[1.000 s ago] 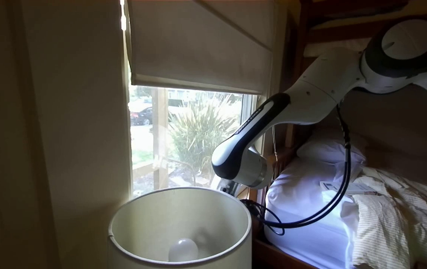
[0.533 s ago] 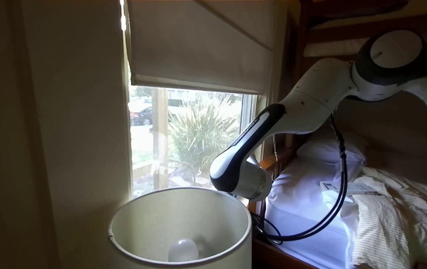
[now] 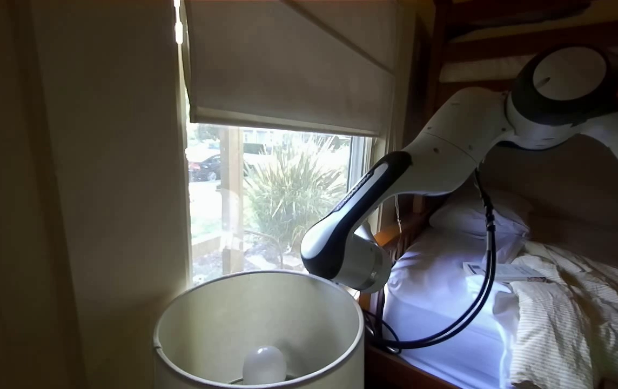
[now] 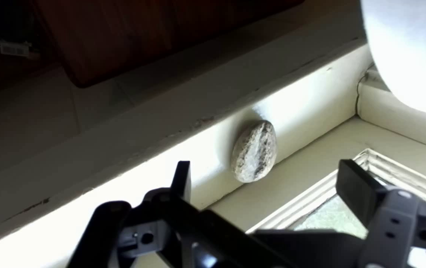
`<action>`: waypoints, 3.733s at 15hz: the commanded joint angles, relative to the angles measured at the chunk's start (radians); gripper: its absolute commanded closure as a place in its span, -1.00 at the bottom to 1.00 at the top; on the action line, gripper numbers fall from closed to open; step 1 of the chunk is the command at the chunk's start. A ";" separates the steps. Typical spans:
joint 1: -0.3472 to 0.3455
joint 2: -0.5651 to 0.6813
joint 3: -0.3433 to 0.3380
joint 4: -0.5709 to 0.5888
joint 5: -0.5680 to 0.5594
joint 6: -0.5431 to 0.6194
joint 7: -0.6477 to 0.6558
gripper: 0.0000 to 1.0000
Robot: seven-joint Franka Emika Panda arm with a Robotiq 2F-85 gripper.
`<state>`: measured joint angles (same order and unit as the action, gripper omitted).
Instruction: Place the white object from the windowsill on the headboard.
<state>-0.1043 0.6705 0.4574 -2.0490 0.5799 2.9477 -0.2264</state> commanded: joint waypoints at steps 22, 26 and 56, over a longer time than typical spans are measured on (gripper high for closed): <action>-0.017 0.061 0.027 0.027 -0.205 0.145 0.095 -1.00; -0.059 0.069 0.056 0.049 -0.221 0.167 0.104 -1.00; -0.095 0.280 0.112 0.145 -0.395 0.142 0.065 -1.00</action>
<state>-0.1938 0.9335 0.5546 -1.8964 0.2085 3.0739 -0.1810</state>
